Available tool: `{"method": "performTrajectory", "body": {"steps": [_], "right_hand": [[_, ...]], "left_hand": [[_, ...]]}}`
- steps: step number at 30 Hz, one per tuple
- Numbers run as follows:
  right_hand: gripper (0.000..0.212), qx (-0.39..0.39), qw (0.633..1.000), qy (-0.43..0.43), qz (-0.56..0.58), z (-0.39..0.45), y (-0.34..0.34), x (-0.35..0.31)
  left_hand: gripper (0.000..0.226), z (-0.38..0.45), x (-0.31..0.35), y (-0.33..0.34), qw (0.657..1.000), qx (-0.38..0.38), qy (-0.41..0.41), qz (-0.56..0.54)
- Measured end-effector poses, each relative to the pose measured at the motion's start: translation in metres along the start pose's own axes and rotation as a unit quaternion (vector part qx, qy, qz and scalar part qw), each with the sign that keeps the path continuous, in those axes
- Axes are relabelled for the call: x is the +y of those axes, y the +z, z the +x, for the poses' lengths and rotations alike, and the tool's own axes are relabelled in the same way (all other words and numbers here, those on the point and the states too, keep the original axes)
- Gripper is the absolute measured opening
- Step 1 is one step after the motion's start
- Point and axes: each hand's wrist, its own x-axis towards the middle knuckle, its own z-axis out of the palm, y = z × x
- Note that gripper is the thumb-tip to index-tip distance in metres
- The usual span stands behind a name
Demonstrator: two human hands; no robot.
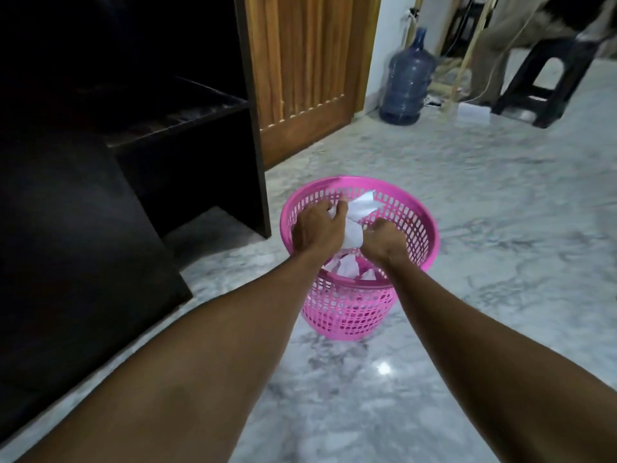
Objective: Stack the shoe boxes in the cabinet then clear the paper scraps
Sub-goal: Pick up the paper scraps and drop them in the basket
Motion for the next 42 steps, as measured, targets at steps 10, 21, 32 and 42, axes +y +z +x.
{"method": "performTrajectory", "body": {"steps": [10,21,32,42], "right_hand": [[0.034,0.168,0.985,-0.027,-0.019,0.003,-0.037,0.035],[0.07,0.059,0.957,0.226,0.17,-0.033,-0.029,0.077],[0.036,-0.027,0.957,0.125,0.259,-0.033,0.007,0.008],[0.042,-0.134,0.908,0.12,0.378,-0.042,0.079,-0.047]], "left_hand": [[0.04,0.031,-0.006,-0.004,0.998,0.028,0.047,0.04],[0.076,0.016,-0.057,-0.045,0.97,0.001,-0.238,0.043],[0.023,-0.016,-0.118,-0.097,0.945,-0.02,-0.289,-0.151],[0.027,-0.034,-0.162,-0.171,0.929,-0.022,-0.31,-0.2]]}}
